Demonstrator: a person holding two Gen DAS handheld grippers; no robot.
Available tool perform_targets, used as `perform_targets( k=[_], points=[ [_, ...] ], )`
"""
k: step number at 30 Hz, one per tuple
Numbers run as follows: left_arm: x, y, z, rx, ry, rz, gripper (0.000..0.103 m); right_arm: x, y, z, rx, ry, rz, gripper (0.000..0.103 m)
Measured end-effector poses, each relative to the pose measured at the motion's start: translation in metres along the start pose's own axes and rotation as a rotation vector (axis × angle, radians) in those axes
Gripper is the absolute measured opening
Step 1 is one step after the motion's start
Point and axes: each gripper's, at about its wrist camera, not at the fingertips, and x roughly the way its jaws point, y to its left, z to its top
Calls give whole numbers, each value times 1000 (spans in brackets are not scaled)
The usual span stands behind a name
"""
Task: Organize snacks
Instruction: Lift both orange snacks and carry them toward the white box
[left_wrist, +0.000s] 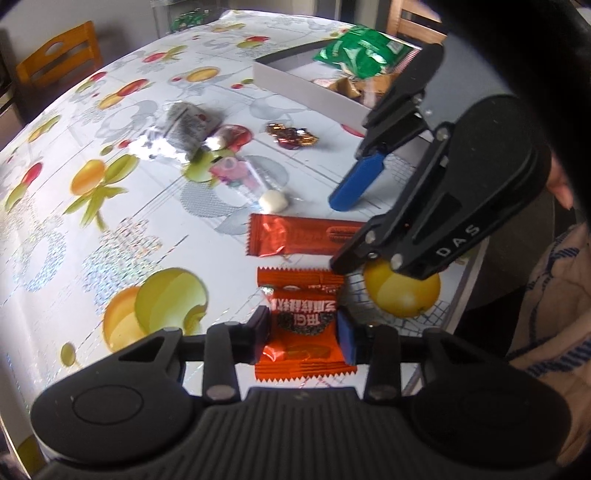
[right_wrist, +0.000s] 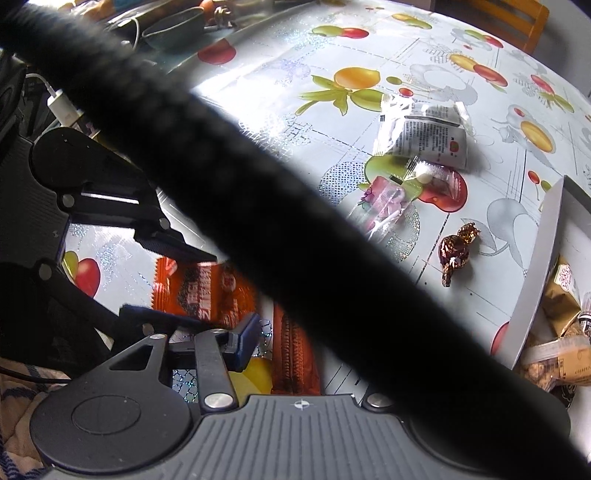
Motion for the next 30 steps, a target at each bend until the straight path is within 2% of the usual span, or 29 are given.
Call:
perform_targets(
  k=[7,13,17,30],
  points=[
    [-3,11,3,-83,-23,48,37,2,9,1,-72,-3,-31,47],
    [2,11,12,-118,-23,70,37,1,15,-2,-119,-11,-47,38],
    [4,13,17,-183,-24,84,37,0,13,-3,-127,-28,-53,24],
    [-1,23,20,-285,-33,122,37,-7,5,-3,-102,-58,-42,22]
  ],
)
